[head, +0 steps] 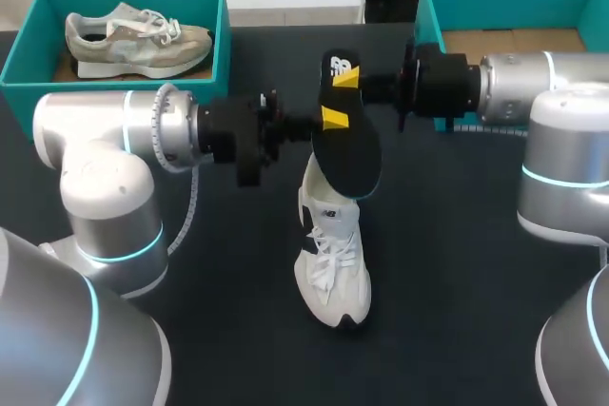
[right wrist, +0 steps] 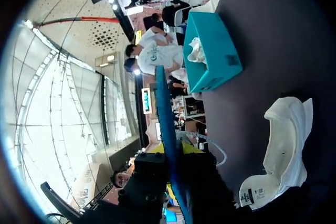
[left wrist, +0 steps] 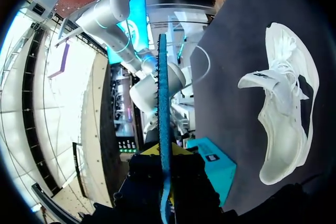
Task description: Take the shoe out of the shoebox, open the shoe tongue, remove and reinsert the insole, then place the shoe into the shoebox
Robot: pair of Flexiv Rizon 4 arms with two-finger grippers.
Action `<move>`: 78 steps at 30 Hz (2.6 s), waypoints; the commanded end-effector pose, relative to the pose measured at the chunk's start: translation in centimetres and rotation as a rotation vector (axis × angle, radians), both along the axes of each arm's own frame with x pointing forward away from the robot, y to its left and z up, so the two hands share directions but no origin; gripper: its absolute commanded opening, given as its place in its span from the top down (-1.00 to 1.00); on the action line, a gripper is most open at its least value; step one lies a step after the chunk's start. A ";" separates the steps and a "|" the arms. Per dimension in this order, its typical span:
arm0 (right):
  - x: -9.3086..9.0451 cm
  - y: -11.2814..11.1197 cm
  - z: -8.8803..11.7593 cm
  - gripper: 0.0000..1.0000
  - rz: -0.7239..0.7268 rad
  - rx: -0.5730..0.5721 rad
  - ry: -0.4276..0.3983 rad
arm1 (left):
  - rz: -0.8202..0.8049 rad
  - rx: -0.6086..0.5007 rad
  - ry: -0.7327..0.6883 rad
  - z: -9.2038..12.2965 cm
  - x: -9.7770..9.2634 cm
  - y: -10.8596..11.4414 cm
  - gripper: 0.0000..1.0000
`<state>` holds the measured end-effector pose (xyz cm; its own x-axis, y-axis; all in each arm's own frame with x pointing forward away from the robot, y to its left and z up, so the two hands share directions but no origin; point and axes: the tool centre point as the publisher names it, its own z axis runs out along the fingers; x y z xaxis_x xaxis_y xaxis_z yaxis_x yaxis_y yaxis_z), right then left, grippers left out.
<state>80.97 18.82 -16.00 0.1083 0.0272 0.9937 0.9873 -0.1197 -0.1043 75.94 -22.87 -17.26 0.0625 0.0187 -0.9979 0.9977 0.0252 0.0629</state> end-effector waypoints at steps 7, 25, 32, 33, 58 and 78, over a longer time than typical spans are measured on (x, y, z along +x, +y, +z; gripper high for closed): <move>-2.3 -3.6 0.9 -1.00 0.058 -0.100 -0.210 | 0.001 -0.013 0.040 1.4 -0.7 2.8 1.00; -5.7 -9.6 1.6 -1.00 0.104 -0.134 -0.255 | -0.002 -0.006 0.023 3.1 -1.6 5.8 1.00; -5.7 -9.6 1.6 -1.00 0.104 -0.134 -0.255 | -0.002 -0.005 0.019 3.3 -1.7 5.7 1.00; -5.7 -9.6 1.6 -1.00 0.104 -0.134 -0.255 | -0.002 -0.005 0.019 3.3 -1.7 5.7 1.00; -5.7 -9.6 1.6 -1.00 0.104 -0.134 -0.255 | 0.004 0.162 1.496 3.9 -4.8 6.3 1.00; -5.7 -9.6 1.6 -1.00 0.104 -0.134 -0.255 | -0.051 -0.065 1.996 5.0 -4.4 6.3 1.00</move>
<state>75.33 9.15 -14.43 -0.1557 0.1542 0.9757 0.9871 -0.0127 0.1595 71.31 -16.42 -12.10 -0.9244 0.0765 -0.3738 0.3783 0.0572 -0.9239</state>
